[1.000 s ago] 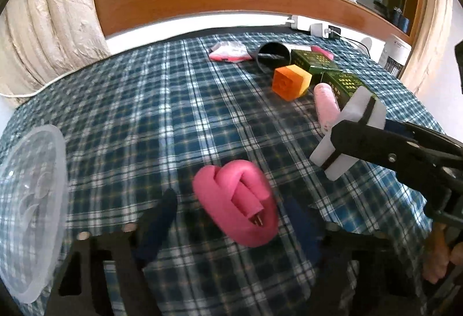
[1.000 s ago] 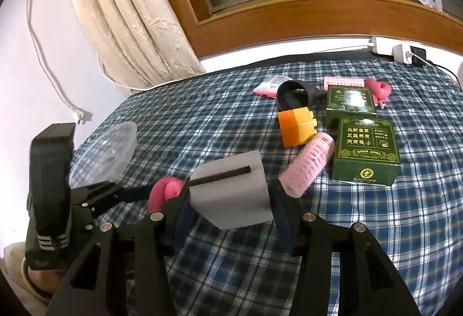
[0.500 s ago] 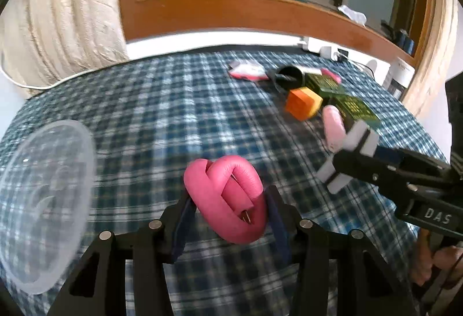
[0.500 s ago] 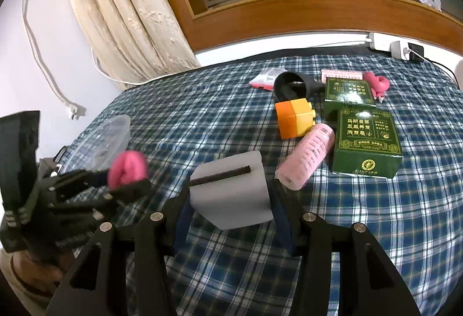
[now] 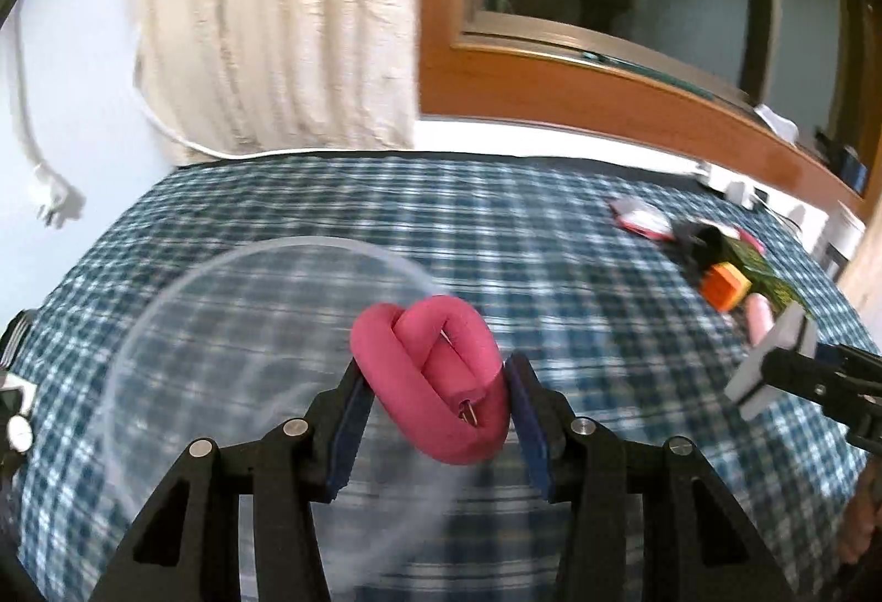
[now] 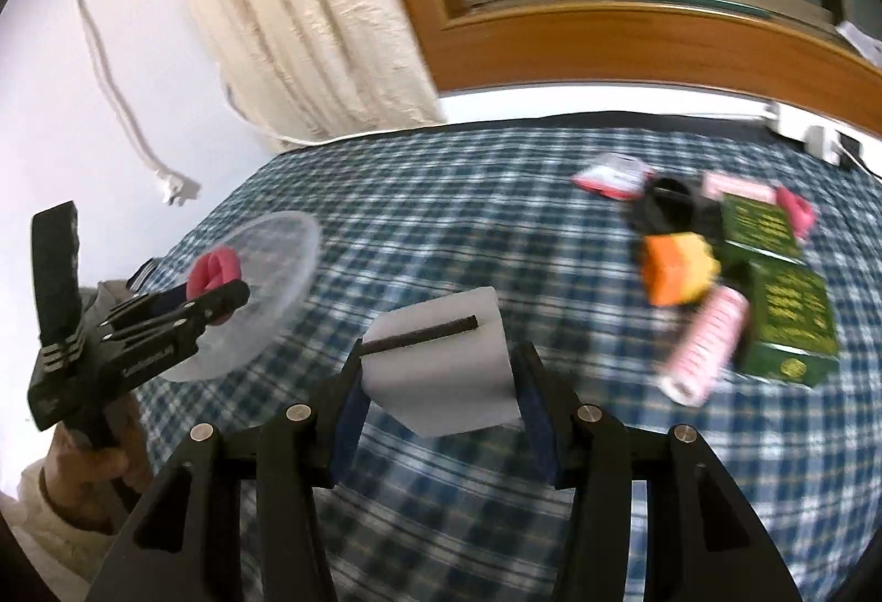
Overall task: Organize objects
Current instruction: 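Carry both items over the clear bowl and open both tools to drop them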
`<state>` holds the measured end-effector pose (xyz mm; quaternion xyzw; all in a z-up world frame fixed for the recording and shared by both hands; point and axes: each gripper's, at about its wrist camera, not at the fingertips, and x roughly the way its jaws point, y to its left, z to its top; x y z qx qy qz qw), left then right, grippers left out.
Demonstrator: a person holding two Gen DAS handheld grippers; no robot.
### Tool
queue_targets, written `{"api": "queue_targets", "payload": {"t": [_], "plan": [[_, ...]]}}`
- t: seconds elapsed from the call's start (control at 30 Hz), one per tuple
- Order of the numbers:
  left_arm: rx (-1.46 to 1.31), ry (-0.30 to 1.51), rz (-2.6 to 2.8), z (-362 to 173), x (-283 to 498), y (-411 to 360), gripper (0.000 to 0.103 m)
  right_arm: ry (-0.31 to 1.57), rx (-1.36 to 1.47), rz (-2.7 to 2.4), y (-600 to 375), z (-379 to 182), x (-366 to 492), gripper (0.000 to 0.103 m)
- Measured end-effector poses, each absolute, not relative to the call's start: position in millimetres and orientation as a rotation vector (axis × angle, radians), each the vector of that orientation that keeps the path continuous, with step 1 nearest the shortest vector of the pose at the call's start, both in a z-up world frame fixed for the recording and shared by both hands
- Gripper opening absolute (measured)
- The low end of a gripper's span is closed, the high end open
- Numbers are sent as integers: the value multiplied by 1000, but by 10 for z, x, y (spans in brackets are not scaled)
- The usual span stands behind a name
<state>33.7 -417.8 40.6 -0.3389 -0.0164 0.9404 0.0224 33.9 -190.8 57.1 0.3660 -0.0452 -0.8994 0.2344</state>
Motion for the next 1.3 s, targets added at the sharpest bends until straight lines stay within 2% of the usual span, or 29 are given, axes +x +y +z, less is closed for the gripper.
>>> {"api": "queue_targets", "payload": {"t": [0.37,0.83,0.87,0.93,1.0,1.07,1.17,1.23,1.3], "plan": [[-1059,-74,3068,409,299,-4995,51,-1,971,-2323,-2951,631,146,52],[-1052,-119,3097,361,191,-5256,53,51,979,-2256,-3595,537,-180,52],[-1053,-122,3098,358,186,-5258,54,52,980,-2254,-3615,532,-195,52],[-1051,-130,3109,350,186,-5270,79,59,978,-2256,-3637,518,-218,52],[-1032,-127,3138,358,206,-5276,89,66,980,-2249,-3662,496,-229,53],[-1007,-100,3166,379,228,-5262,89,69,985,-2240,-3686,470,-235,53],[-1001,-91,3184,372,236,-5264,97,67,988,-2230,-3703,449,-237,57],[-1000,-81,3206,365,240,-5264,102,60,980,-2233,-3699,452,-236,67],[-992,-60,3230,371,254,-5257,102,49,967,-2236,-3691,465,-232,73]]}}
